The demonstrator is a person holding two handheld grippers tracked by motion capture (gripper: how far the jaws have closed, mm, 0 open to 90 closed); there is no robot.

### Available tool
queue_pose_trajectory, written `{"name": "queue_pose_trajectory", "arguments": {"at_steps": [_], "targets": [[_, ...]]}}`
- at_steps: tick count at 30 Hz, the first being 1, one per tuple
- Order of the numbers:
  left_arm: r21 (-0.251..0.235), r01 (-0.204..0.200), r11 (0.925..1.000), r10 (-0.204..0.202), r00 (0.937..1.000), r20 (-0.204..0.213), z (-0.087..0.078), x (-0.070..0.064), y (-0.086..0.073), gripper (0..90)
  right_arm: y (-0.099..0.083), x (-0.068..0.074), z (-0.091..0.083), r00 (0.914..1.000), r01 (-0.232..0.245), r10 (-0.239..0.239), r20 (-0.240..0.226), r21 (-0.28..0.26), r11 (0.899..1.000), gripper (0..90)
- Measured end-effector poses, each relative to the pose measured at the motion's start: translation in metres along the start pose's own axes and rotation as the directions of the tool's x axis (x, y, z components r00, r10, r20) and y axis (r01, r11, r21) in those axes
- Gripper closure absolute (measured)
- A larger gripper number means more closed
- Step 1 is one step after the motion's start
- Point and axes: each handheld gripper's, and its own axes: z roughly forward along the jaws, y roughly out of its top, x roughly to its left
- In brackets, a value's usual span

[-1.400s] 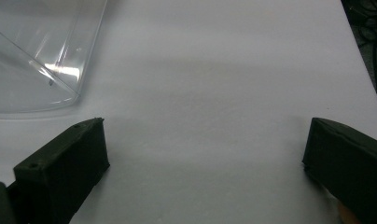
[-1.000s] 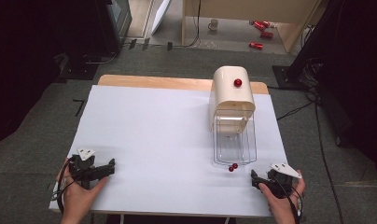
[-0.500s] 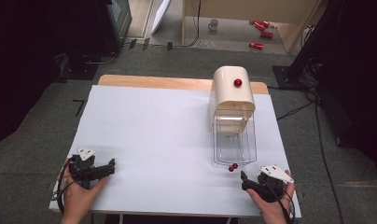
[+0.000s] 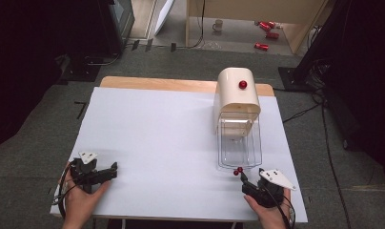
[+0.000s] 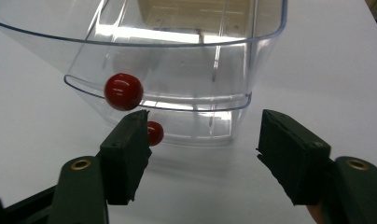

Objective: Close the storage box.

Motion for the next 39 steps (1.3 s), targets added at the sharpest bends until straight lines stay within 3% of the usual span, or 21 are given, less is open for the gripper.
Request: {"name": "queue_pose_trajectory", "arguments": {"at_steps": [10, 17, 27, 39], "targets": [[0.0, 0.0, 1.0, 0.0, 1.0, 0.0, 0.0, 0.0, 0.0, 0.0, 0.001, 0.012, -0.003, 0.9988, 0.033, -0.033, -0.037, -0.01, 0.999, 53.4], [0.001, 0.0, 1.0, 0.0, 1.0, -0.002, 0.0, 0.0, 0.0, 0.0, 0.003, 0.021, -0.006, 0.9952, 0.023, -0.026, -0.094, -0.033, 0.999, 57.4], [0.0, -0.003, 1.0, 0.003, 1.0, -0.007, 0.0, -0.001, 0.0, 0.0, 0.003, 0.025, -0.003, 0.9949, -0.014, 0.011, -0.101, -0.032, 0.999, 74.2], [-0.001, -0.001, 1.0, 0.001, 1.0, -0.008, 0.0, -0.001, 0.0, 0.0, 0.015, 0.025, -0.008, 0.9971, -0.027, 0.024, -0.073, -0.045, 0.999, 75.0]]}}
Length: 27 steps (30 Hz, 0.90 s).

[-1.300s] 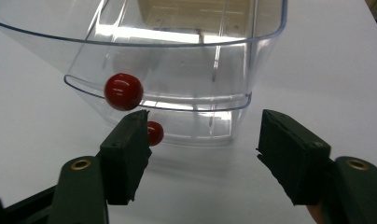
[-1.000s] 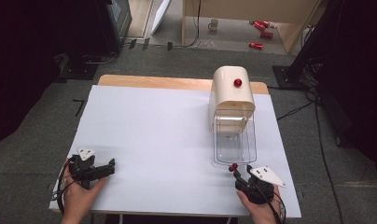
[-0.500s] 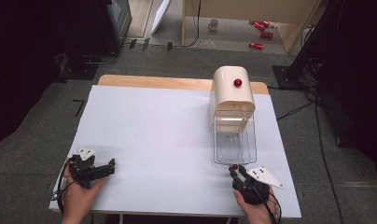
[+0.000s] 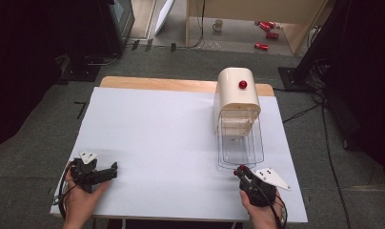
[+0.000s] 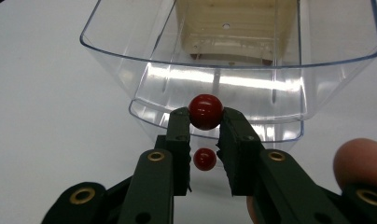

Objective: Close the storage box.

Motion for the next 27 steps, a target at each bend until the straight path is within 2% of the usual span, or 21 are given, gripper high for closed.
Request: {"name": "queue_pose_trajectory", "arguments": {"at_steps": [6, 14, 20, 27], "targets": [[-0.002, 0.013, 0.9999, -0.013, 0.9998, -0.017, 0.0, 0.001, 0.0, 0.0, 0.01, 0.002, 0.001, 0.9999, -0.001, 0.001, 0.011, -0.003, 1.0, 75.1], [-0.001, 0.013, 0.9999, -0.013, 0.9998, -0.016, 0.0, 0.001, 0.0, 0.0, 0.024, 0.003, 0.008, 0.9998, -0.002, 0.003, 0.02, -0.005, 1.0, 75.2], [0.0, 0.013, 0.9999, -0.013, 0.9998, -0.014, 0.0, 0.001, 0.0, 0.0, 0.043, 0.003, 0.017, 0.9991, 0.007, -0.007, 0.041, -0.017, 1.0, 75.2], [-0.001, 0.013, 0.9999, -0.013, 0.9998, -0.014, 0.0, 0.001, 0.0, 0.0, 0.056, 0.002, 0.028, 0.9981, 0.011, -0.009, 0.06, -0.023, 1.0, 75.3]]}}
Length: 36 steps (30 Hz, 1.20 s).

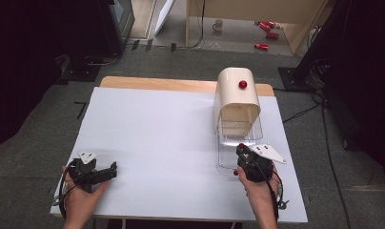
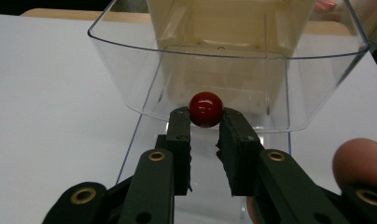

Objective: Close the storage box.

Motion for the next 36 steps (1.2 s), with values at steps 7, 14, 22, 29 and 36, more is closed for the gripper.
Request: {"name": "queue_pose_trajectory", "arguments": {"at_steps": [7, 14, 22, 29, 36], "targets": [[0.001, 0.0, 1.0, 0.0, 1.0, 0.0, 0.0, 0.0, 0.0, 0.0, 0.016, -0.003, 0.013, 0.9998, -0.019, 0.019, 0.002, -0.016, 1.0, 75.3], [0.001, 0.0, 1.0, 0.0, 1.0, 0.0, 0.0, 0.0, 0.0, 0.0, 0.026, -0.005, 0.029, 0.9995, -0.031, 0.031, -0.003, -0.015, 0.999, 75.4], [0.001, 0.0, 1.0, 0.0, 1.0, 0.001, 0.0, 0.0, 0.0, 0.0, 0.033, -0.007, 0.041, 0.9994, -0.035, 0.035, 0.0, -0.016, 0.999, 75.3], [0.003, -0.002, 1.0, 0.002, 1.0, 0.001, 0.0, 0.0, 0.0, 0.0, 0.039, -0.009, 0.048, 0.9994, -0.034, 0.034, -0.003, -0.009, 0.999, 75.2], [0.003, -0.002, 1.0, 0.002, 1.0, 0.002, 0.0, 0.0, 0.0, 0.0, 0.042, -0.011, 0.054, 0.9993, -0.037, 0.037, 0.0, -0.012, 0.999, 74.6]]}}
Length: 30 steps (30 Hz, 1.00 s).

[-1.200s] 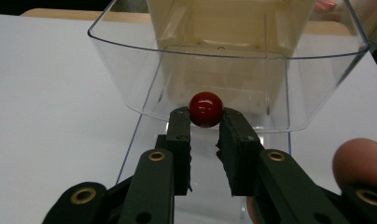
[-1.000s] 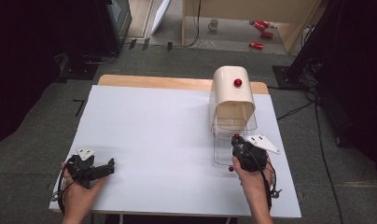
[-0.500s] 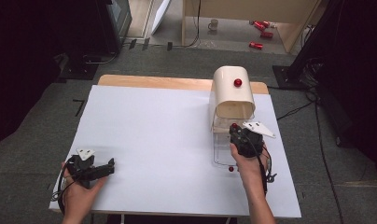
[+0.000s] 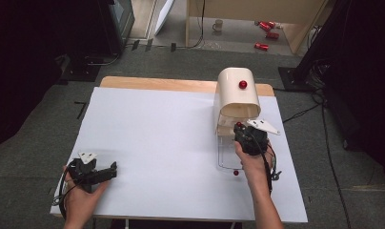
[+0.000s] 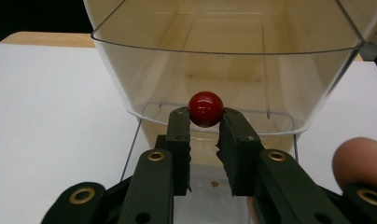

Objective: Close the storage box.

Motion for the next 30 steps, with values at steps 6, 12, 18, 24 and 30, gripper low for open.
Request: {"name": "queue_pose_trajectory", "arguments": {"at_steps": [6, 12, 18, 24, 30], "targets": [[0.0, 0.0, 1.0, 0.0, 1.0, 0.0, 0.0, 0.0, 0.0, 0.0, 0.003, 0.0, 0.004, 1.0, 0.003, -0.003, 0.007, 0.001, 1.0, 74.6], [0.0, 0.0, 1.0, 0.0, 1.0, 0.001, 0.0, 0.0, 0.0, 0.0, 0.003, -0.001, 0.005, 0.9999, -0.011, 0.011, -0.012, 0.0, 1.0, 70.1], [-0.001, 0.001, 1.0, -0.001, 1.0, 0.001, 0.0, 0.0, 0.0, 0.0, -0.008, -0.002, -0.001, 0.9971, -0.012, 0.013, -0.075, 0.022, 1.0, 39.8], [0.0, 0.0, 1.0, 0.0, 1.0, 0.0, 0.0, 0.0, 0.0, 0.0, -0.019, -0.006, -0.016, 0.9971, 0.024, -0.021, -0.074, 0.046, 0.999, 16.6], [-0.001, 0.0, 1.0, 0.0, 1.0, 0.0, 0.0, 0.0, 0.0, 0.0, -0.035, -0.011, -0.036, 0.9973, 0.039, -0.037, -0.064, 0.031, 0.999, 14.6]]}}
